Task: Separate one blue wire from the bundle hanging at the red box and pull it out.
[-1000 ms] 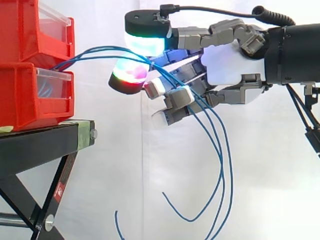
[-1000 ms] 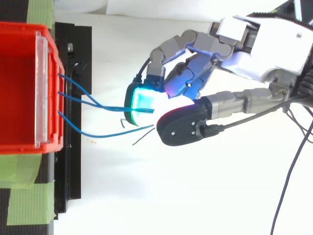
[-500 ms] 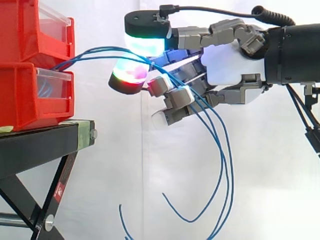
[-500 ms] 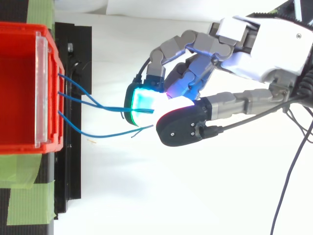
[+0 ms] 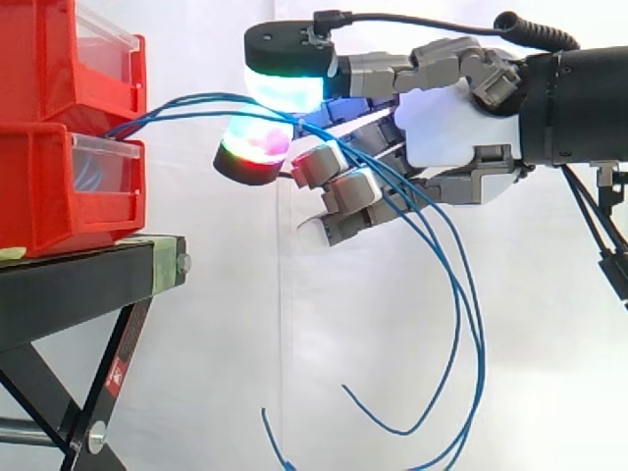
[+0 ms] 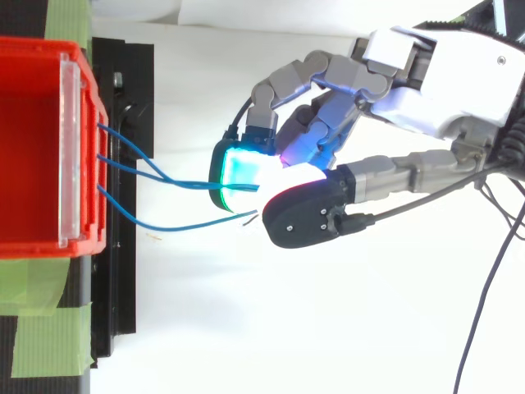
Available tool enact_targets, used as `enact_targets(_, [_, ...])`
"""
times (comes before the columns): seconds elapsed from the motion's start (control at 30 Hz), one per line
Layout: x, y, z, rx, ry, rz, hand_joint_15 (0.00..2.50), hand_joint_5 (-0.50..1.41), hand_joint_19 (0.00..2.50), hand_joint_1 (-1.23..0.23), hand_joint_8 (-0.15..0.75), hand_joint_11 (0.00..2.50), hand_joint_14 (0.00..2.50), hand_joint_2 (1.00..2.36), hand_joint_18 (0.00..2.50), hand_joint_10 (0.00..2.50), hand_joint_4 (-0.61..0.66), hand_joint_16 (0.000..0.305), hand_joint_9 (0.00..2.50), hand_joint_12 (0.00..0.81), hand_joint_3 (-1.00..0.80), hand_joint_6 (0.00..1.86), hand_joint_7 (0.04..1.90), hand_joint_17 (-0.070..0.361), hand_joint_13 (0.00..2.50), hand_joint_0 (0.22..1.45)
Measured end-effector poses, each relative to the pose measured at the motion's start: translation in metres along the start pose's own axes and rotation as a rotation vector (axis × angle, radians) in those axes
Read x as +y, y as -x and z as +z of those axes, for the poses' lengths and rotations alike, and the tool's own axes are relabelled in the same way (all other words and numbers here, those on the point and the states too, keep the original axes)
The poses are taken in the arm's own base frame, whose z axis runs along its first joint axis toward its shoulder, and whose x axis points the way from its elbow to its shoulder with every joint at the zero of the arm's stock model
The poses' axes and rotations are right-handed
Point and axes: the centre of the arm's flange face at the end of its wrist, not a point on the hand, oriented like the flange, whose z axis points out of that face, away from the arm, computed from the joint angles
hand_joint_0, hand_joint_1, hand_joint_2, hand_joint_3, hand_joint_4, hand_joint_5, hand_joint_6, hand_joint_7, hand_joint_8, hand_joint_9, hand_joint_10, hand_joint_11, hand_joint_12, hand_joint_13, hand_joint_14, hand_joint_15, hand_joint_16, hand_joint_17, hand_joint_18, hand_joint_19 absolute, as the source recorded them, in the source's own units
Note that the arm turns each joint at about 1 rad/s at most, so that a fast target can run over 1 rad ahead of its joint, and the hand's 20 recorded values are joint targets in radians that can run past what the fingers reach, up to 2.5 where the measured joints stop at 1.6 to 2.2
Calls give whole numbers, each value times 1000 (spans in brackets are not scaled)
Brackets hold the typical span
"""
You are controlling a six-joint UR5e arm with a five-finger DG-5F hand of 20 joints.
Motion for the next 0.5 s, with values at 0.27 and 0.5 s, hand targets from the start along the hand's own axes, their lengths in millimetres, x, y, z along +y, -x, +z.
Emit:
enact_targets(0.27, [0, 0, 0, 0, 0, 0, 1192, -212, 510, -888, 345, 1514, 26, 1017, 764, 8, 118, 54, 1171, 402, -297, 951, 962, 122, 1369, 700])
enact_targets(0.5, [0, 0, 0, 0, 0, 0, 1180, -217, 486, -918, 338, 1504, 27, 1014, 758, 11, 134, 54, 1140, 407, -340, 949, 958, 122, 1340, 725])
